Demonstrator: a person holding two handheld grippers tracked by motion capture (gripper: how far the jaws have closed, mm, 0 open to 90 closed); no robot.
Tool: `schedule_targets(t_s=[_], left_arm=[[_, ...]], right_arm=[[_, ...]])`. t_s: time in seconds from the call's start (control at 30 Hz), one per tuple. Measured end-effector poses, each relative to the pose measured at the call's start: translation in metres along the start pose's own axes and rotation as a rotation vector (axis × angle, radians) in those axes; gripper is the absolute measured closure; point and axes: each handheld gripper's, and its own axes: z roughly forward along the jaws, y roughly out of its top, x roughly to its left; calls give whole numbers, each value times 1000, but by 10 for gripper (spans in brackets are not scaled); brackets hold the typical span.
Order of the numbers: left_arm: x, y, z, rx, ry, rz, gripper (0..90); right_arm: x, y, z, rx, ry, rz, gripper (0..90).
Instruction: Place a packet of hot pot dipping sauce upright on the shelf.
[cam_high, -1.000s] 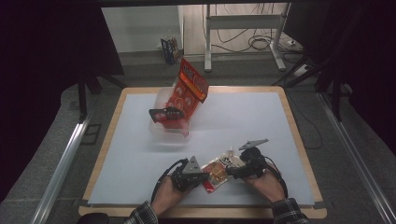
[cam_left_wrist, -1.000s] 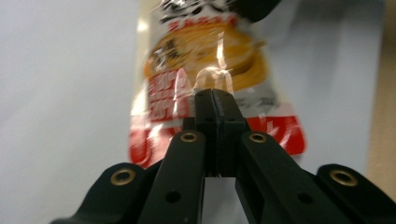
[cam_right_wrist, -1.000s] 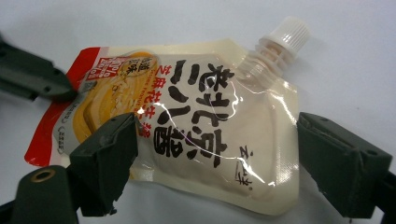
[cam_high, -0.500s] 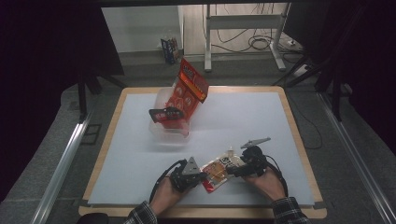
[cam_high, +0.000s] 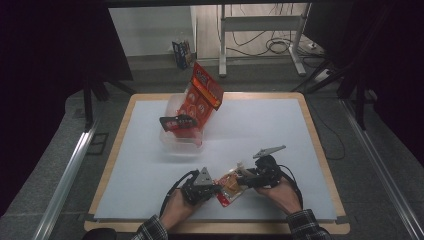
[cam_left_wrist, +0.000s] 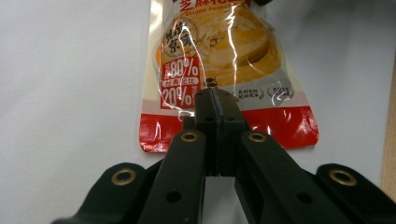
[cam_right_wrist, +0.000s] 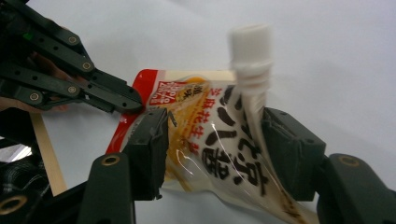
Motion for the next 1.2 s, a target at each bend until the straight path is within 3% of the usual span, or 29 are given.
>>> schedule_targets(t_s=[0.13, 0.33, 0.57, 0.77, 0.97, 1.1, 1.2], left_arm=[[1, 0, -1, 10, -4, 10, 900], [1, 0, -1, 8, -6, 6, 900], [1, 0, -1, 8, -5, 8, 900], [1, 0, -1, 9, -6, 10, 900], [1, 0, -1, 6, -7, 6, 900], [1, 0, -1, 7, -8, 7, 900], [2, 0, -1, 7, -13, 4, 900]], right_arm=[[-4, 1, 3, 27, -19, 14, 459], [-17, -1, -6, 3, -27, 55, 491], [-23, -1, -12, -19, -52, 92, 627], [-27, -1, -8, 17, 6, 99, 693], [-33, -3, 1, 4, 112, 148, 647], [-29, -1, 5, 16, 121, 147, 658], [-24, 1, 2, 13, 87, 101, 798]])
